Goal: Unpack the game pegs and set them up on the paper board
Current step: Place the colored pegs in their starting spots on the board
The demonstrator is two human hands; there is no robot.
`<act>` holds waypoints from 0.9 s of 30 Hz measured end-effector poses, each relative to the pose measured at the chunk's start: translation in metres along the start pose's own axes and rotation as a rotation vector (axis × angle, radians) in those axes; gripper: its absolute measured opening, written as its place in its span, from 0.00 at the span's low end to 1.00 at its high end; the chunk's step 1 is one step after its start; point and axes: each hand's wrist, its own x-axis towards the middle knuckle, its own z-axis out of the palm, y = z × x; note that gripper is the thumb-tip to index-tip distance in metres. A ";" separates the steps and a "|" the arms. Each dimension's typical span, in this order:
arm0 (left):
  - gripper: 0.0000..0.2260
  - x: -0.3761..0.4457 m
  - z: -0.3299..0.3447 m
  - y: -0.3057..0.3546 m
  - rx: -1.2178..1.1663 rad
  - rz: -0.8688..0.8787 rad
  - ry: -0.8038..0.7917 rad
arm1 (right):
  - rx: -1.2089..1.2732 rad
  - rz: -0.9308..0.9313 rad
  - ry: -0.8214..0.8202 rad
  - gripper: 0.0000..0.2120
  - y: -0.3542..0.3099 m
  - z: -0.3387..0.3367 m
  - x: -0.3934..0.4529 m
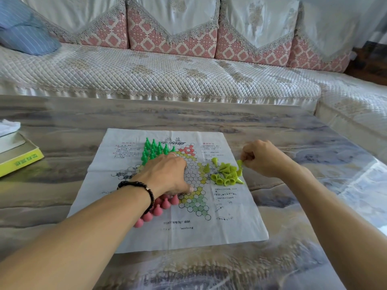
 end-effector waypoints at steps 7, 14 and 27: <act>0.26 0.001 0.001 0.000 -0.015 -0.009 -0.012 | -0.023 0.079 0.048 0.11 -0.005 0.008 0.025; 0.27 0.003 0.003 -0.001 -0.029 0.000 -0.019 | 0.103 0.149 0.072 0.12 -0.005 0.016 0.034; 0.29 0.000 0.002 -0.002 -0.038 0.000 0.006 | 0.161 0.226 -0.029 0.05 -0.020 0.021 0.042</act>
